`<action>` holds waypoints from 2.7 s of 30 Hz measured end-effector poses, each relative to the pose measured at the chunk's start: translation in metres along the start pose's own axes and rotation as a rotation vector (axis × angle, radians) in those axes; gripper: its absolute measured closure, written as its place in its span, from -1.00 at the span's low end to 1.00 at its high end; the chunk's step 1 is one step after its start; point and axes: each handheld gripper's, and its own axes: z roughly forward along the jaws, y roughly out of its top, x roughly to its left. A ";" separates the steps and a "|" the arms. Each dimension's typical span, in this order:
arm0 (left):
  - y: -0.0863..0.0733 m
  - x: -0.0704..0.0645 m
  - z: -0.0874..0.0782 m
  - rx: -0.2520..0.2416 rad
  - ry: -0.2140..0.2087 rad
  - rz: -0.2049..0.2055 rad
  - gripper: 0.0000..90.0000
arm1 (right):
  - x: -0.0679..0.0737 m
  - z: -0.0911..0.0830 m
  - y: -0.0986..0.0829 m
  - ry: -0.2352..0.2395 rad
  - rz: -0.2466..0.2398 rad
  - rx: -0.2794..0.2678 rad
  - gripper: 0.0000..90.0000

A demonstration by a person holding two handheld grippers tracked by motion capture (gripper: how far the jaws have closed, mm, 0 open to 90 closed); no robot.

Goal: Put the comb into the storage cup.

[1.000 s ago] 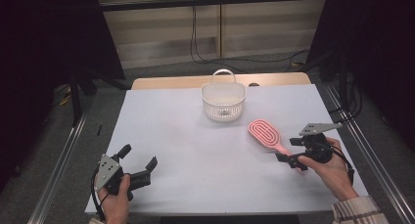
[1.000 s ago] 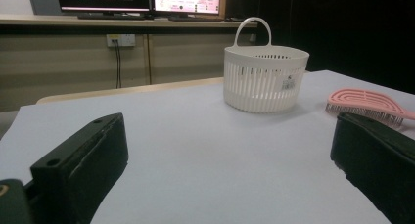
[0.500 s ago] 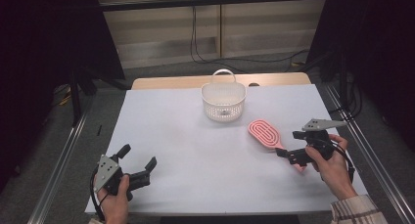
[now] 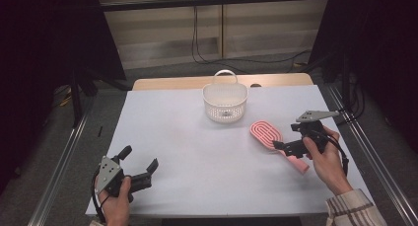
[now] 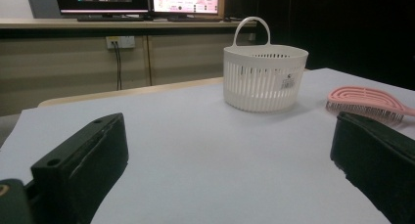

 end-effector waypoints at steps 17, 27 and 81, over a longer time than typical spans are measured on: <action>-0.001 0.000 0.001 0.007 -0.004 -0.004 -0.98 | -0.015 0.032 0.020 0.034 0.038 0.188 -0.87; -0.001 0.000 0.001 0.013 -0.005 0.004 -0.98 | -0.020 0.048 0.033 0.037 -0.004 0.256 -0.79; -0.001 0.002 0.000 0.011 -0.003 0.001 -0.97 | -0.014 0.110 0.029 0.017 -0.051 0.462 -0.77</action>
